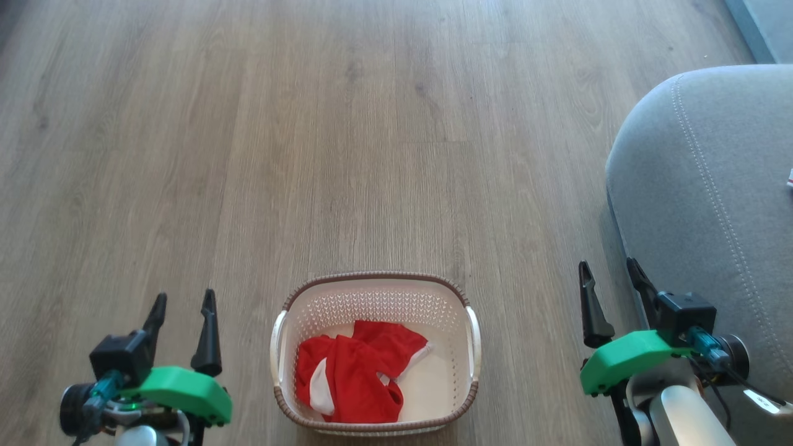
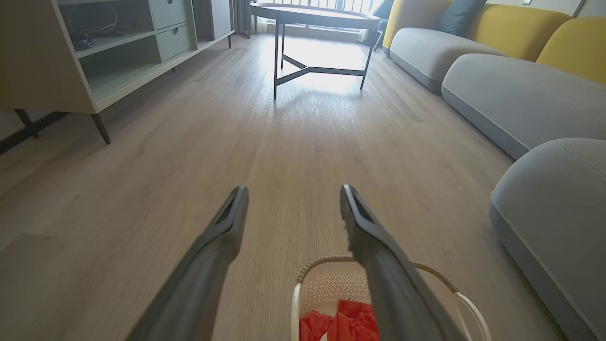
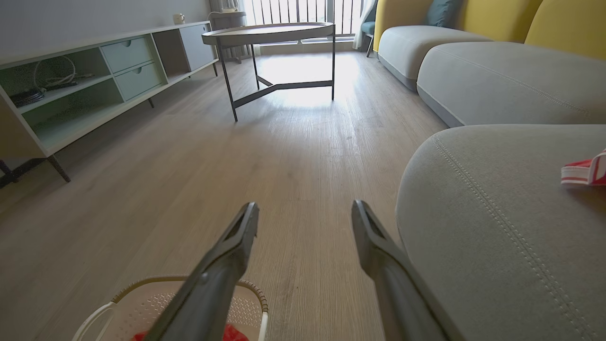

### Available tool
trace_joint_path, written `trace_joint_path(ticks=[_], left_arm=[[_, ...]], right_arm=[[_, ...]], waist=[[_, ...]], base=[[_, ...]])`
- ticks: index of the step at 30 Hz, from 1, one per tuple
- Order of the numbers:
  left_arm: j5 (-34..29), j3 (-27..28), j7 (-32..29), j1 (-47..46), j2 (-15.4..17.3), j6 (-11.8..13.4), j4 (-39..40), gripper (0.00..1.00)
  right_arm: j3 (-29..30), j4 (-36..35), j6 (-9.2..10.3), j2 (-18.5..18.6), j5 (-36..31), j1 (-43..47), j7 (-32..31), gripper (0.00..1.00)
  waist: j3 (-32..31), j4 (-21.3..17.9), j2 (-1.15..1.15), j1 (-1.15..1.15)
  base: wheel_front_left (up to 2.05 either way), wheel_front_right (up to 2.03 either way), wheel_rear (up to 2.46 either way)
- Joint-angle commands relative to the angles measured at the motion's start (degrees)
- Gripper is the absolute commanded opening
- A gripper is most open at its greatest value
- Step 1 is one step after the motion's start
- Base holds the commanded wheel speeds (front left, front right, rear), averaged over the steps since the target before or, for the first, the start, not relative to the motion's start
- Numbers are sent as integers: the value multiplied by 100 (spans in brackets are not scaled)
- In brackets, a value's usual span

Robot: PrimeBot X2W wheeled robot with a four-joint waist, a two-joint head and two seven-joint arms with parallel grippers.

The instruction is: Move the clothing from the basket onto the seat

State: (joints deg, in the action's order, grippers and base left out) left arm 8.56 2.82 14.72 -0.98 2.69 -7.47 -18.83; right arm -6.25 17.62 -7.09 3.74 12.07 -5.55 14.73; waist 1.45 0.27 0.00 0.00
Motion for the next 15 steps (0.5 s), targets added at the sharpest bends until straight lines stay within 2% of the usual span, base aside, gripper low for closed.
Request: trace_joint_path(ticks=[1,7,15], left_arm=[[16,165,28,-127,20,41,137,100],[22,-33,28,-125,20,32,-5,100],[-22,-257,28,-451,20,14,-330,100]], right_arm=[[-107,-183,-40,-39,-54,-121,27,100],[-128,-273,-40,-48,-59,-209,27,100],[-226,-542,-40,-67,-113,-690,27,100]], waist=[[4,-3,0,0],[239,-44,0,0],[1094,-174,0,0]], base=[[0,0,0],[0,0,0],[0,0,0]])
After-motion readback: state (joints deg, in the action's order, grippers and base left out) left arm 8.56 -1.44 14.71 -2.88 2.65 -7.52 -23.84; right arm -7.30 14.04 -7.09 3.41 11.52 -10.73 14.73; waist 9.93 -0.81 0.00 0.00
